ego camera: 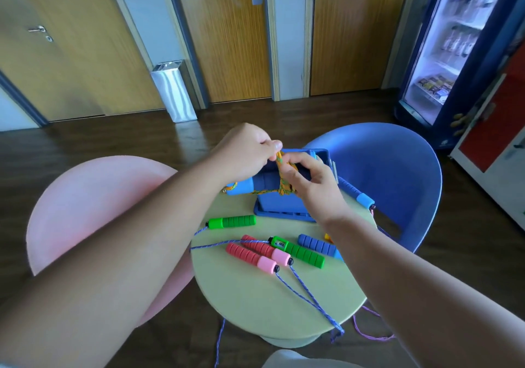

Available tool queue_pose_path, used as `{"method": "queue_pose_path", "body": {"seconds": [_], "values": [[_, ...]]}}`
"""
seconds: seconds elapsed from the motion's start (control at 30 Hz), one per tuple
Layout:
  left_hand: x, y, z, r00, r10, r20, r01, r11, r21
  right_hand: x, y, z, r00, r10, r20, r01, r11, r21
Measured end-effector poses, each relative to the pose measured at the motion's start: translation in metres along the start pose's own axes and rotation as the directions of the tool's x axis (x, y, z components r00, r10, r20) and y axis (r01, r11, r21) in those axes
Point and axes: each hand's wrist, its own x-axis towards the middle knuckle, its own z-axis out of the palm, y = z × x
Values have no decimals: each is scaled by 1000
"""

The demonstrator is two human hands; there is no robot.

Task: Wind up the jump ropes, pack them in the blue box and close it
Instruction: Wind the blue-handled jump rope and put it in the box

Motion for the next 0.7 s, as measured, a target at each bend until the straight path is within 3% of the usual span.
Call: {"method": "queue_pose_path", "body": {"seconds": [0.1,0.4,0.7], "values": [[4,-1,-2,999,13,-34,-11,997,72,-4,-6,2,1000,-7,1,7,997,76],[4,6,-4,999,46,-2,-45,989,143,-11,-2,5,997,-79,-12,79,997,10],[-3,-3,-2,999,21,30,-27,982,186,-14,-4,-4,985,-90,150,111,984,-141]]}}
